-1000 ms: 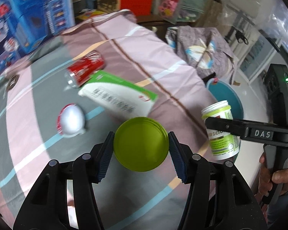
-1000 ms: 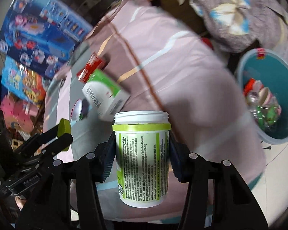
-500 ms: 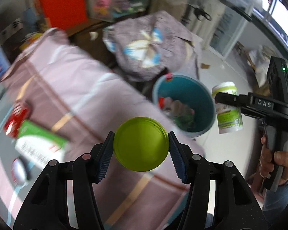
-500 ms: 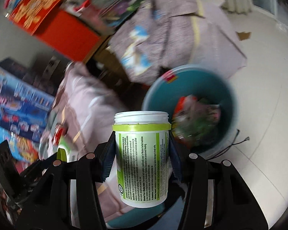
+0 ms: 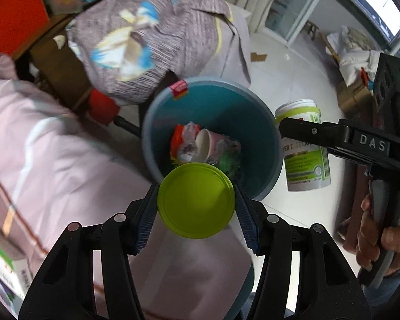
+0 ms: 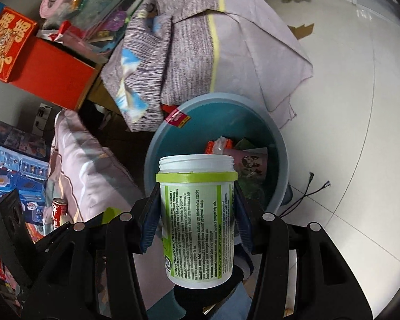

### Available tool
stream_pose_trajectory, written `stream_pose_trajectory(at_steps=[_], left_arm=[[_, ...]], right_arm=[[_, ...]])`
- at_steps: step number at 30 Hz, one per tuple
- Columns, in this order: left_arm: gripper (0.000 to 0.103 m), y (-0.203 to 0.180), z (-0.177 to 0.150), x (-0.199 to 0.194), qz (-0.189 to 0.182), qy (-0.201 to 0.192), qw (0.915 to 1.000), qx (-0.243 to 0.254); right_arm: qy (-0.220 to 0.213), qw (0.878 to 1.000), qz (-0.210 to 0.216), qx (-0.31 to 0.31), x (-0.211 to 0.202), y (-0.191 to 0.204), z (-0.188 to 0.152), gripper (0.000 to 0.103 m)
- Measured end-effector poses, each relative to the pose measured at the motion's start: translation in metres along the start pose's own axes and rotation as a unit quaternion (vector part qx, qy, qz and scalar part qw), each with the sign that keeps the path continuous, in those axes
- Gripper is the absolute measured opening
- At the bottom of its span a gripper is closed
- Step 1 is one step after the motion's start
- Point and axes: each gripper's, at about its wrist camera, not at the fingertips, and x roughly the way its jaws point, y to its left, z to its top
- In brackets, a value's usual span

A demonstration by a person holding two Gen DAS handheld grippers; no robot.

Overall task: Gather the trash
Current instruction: 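Open the left gripper to drop the lid while the right gripper drops the jar into the bin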

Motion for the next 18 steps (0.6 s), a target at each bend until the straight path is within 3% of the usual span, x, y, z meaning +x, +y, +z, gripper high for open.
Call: stream_pose_trajectory(at_steps=[4, 9, 18], left_arm=[[0.058, -0.006, 0.011, 0.02, -0.014, 0.016, 0.9998, 0.002], [0.076, -0.006, 0.014, 0.028, -0.019, 0.02, 0.9996, -0.003], [0.088, 0.015, 0.008, 0.012, -0.016, 0.003, 0.9992, -0.038]], right_arm=[[0.006, 1.0, -0.005, 0.003, 0.008, -0.002, 0.006, 0.048], [0.013, 1.0, -0.006, 0.004, 0.016, -0.003, 0.01, 0.048], [0.024, 1.0, -0.008, 0.0, 0.028, -0.002, 0.011, 0.048]])
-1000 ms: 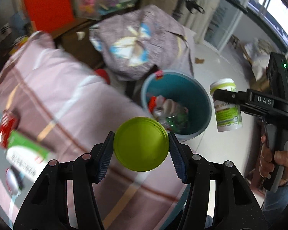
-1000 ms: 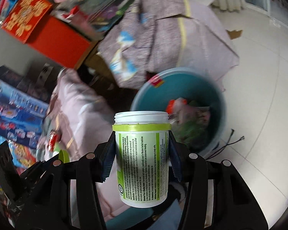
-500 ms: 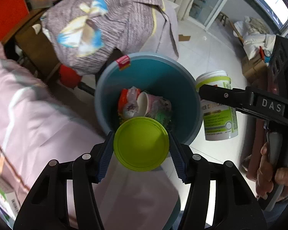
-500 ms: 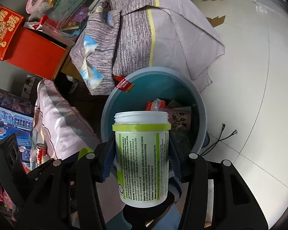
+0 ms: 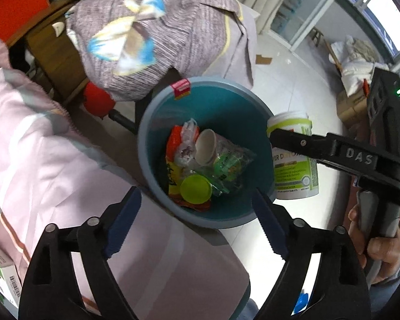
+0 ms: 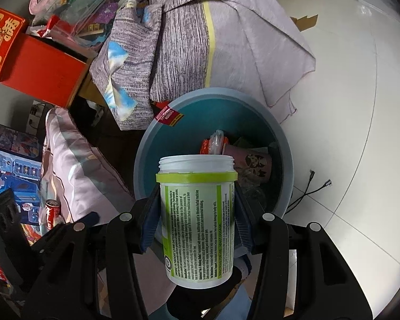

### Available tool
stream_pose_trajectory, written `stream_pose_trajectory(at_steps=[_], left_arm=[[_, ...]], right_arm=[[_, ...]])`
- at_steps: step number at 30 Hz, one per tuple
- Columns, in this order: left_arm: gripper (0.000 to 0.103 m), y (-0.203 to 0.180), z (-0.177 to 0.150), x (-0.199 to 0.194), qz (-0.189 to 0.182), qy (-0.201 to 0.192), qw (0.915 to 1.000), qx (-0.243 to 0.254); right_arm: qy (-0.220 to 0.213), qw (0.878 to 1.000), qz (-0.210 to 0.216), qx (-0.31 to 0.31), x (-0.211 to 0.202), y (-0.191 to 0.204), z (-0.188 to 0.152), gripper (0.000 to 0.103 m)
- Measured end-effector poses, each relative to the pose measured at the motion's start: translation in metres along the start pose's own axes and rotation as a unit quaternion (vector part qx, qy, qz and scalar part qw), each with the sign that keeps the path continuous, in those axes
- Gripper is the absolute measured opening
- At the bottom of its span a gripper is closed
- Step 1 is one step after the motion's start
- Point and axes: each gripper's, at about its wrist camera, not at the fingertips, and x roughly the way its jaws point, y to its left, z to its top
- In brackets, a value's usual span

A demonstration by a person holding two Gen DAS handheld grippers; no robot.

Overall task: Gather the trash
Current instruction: 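Open the left gripper to drop the lid while the right gripper drops the jar into the bin, then move both grippers back over the cloth toward the remaining trash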

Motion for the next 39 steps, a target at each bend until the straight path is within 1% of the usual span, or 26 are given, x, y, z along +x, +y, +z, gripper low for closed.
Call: stream_pose_trajectory(at_steps=[3, 4, 6, 8, 9, 10, 23, 25, 30, 31, 33, 39], left_arm=[[0.089, 0.006, -0.003, -0.007, -0.001, -0.003, 1.0, -0.009], [0.089, 0.007, -0.004, -0.008, -0.001, -0.004, 0.9999, -0.012], [0.091, 0.011, -0.006, -0.013, -0.002, -0.007, 0.9998, -0.02], [0.092, 0.014, -0.01, -0.018, -0.003, -0.009, 0.9996, -0.026], [0.092, 0.016, -0.012, -0.019, -0.002, -0.01, 0.9996, -0.028], [0.092, 0.017, -0.014, -0.021, -0.001, -0.011, 0.9995, -0.029], [0.093, 0.044, -0.052, -0.057, 0.009, -0.032, 0.9976, -0.06], [0.093, 0.047, -0.06, -0.066, 0.008, -0.04, 0.9972, -0.063], [0.096, 0.052, -0.077, -0.085, 0.005, -0.057, 0.9961, -0.068], [0.096, 0.053, -0.081, -0.088, 0.005, -0.061, 0.9958, -0.069], [0.097, 0.057, -0.09, -0.096, 0.005, -0.067, 0.9952, -0.071], [0.098, 0.076, -0.122, -0.115, 0.002, -0.082, 0.9924, -0.092]], right_arm=[[0.018, 1.0, 0.002, -0.008, 0.009, 0.006, -0.004, 0.05], [0.023, 1.0, 0.004, -0.009, 0.011, 0.007, -0.005, 0.056], [0.029, 1.0, 0.005, -0.009, 0.014, 0.009, -0.006, 0.065], [0.027, 1.0, 0.0, -0.01, 0.014, 0.011, -0.008, 0.068], [0.026, 1.0, -0.007, -0.013, 0.013, 0.013, -0.01, 0.073], [0.025, 1.0, -0.01, -0.013, 0.012, 0.013, -0.011, 0.075], [0.029, 0.999, -0.02, 0.012, -0.004, 0.015, -0.039, 0.077], [0.024, 0.999, -0.024, 0.012, -0.008, 0.019, -0.044, 0.08], [0.014, 0.999, -0.034, -0.002, -0.022, 0.037, -0.057, 0.081], [0.012, 0.999, -0.038, -0.006, -0.024, 0.041, -0.06, 0.085], [0.009, 0.999, -0.046, -0.019, -0.028, 0.051, -0.066, 0.088], [0.023, 0.997, -0.05, -0.057, -0.032, 0.085, -0.093, 0.088]])
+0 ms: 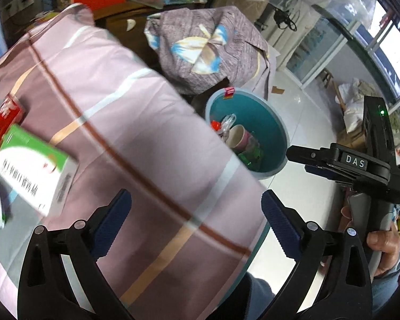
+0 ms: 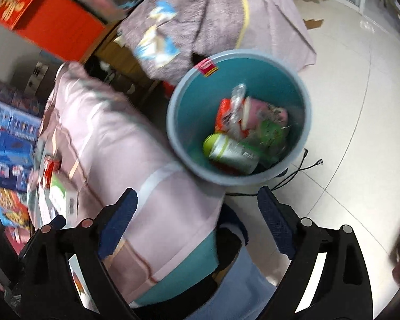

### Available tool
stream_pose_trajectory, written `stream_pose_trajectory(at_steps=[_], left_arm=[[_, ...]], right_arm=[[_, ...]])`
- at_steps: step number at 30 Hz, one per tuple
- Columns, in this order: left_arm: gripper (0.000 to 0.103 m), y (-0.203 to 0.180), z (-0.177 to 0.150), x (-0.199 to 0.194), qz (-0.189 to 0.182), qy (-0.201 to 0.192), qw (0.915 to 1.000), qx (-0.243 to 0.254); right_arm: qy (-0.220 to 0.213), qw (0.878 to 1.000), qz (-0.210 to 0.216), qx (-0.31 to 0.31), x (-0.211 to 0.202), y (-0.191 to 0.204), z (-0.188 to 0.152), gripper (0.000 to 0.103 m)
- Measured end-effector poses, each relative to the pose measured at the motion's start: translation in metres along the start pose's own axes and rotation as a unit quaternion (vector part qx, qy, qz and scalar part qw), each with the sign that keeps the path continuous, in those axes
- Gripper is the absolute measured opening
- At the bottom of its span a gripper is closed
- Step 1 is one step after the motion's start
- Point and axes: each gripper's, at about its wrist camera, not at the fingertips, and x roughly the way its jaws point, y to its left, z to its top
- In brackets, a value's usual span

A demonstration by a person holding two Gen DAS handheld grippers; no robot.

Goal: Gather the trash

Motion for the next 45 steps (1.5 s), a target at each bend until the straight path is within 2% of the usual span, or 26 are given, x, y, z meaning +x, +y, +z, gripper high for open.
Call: stream_pose_trajectory(at_steps=[8, 17, 25, 30, 35, 39, 45], left_arm=[[0.099, 0.037, -0.034, -0.028, 0.004, -0.018, 0.9994, -0.03], [0.099, 0.085, -0.075, -0.059, 0.019, -0.041, 0.9966, -0.069], [0.099, 0.121, -0.113, -0.08, 0.043, -0.048, 0.993, -0.099], [0.099, 0.14, -0.138, -0.099, 0.057, -0.059, 0.9902, -0.113], [0.099, 0.161, -0.169, -0.116, 0.089, -0.067, 0.9865, -0.12], [0.099, 0.183, -0.195, -0.124, 0.102, -0.066, 0.9824, -0.142], [0.099, 0.196, -0.219, -0.126, 0.116, -0.059, 0.9796, -0.154]], right_arm=[[0.018, 0.998, -0.002, -0.064, 0.004, 0.06, -0.032, 0.088], [0.054, 0.99, -0.001, -0.132, 0.026, 0.126, -0.074, 0.088], [0.083, 0.982, 0.003, -0.168, 0.041, 0.167, -0.106, 0.088], [0.09, 0.975, 0.014, -0.204, 0.041, 0.197, -0.126, 0.088], [0.099, 0.968, 0.029, -0.23, 0.045, 0.214, -0.148, 0.088], [0.098, 0.961, 0.033, -0.258, 0.051, 0.225, -0.167, 0.088], [0.079, 0.947, 0.044, -0.309, 0.052, 0.24, -0.195, 0.088]])
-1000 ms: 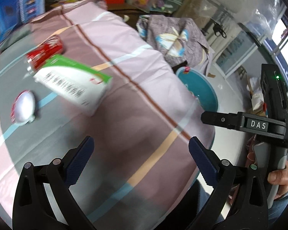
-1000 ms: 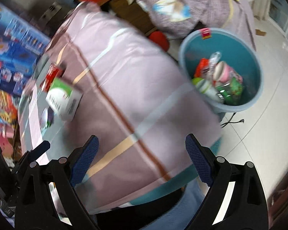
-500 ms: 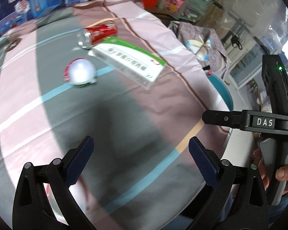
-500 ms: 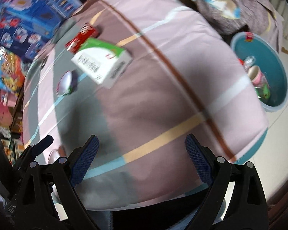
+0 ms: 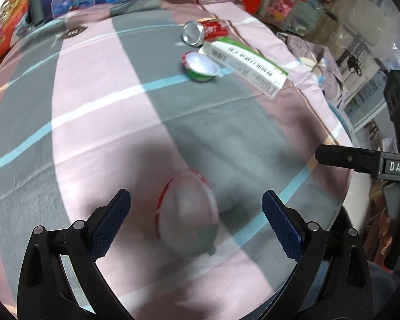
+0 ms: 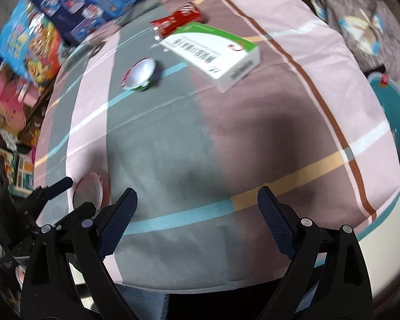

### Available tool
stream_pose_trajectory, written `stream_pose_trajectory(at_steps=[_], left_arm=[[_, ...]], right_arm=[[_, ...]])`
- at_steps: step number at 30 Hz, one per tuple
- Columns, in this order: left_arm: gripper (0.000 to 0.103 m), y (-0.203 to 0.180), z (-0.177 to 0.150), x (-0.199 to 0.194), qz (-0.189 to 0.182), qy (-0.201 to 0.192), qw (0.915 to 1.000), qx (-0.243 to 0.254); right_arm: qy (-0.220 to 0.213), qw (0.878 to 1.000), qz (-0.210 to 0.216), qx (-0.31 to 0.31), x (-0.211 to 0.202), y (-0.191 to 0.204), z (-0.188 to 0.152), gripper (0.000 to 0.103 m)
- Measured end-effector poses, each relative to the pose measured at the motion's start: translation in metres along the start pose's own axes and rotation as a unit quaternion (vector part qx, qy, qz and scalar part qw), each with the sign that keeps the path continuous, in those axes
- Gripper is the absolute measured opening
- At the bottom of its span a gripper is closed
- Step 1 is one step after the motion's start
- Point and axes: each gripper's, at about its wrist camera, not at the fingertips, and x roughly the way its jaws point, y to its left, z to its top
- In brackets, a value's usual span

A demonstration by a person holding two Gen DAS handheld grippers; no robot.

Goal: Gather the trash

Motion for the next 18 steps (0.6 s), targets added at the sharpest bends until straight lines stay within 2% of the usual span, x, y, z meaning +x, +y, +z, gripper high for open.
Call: stream_pose_trajectory(at_steps=[7, 11, 14, 18], left_arm=[[0.099, 0.005, -0.019, 0.003, 0.015, 0.011, 0.9998, -0.004], [0.099, 0.009, -0.022, 0.006, 0.044, 0.006, 0.9989, -0.017], [0.099, 0.01, -0.023, 0.007, 0.05, -0.001, 0.9985, -0.023], [0.099, 0.002, -0.026, 0.011, 0.064, 0.0, 0.9979, 0.001]], right_arm=[[0.027, 1.0, -0.001, -0.008, 0.015, 0.014, -0.015, 0.088], [0.023, 1.0, -0.009, -0.007, 0.015, 0.014, -0.017, 0.088], [0.018, 1.0, -0.013, -0.005, 0.014, 0.013, -0.018, 0.088], [0.026, 1.0, -0.015, -0.007, 0.018, 0.013, -0.02, 0.088]])
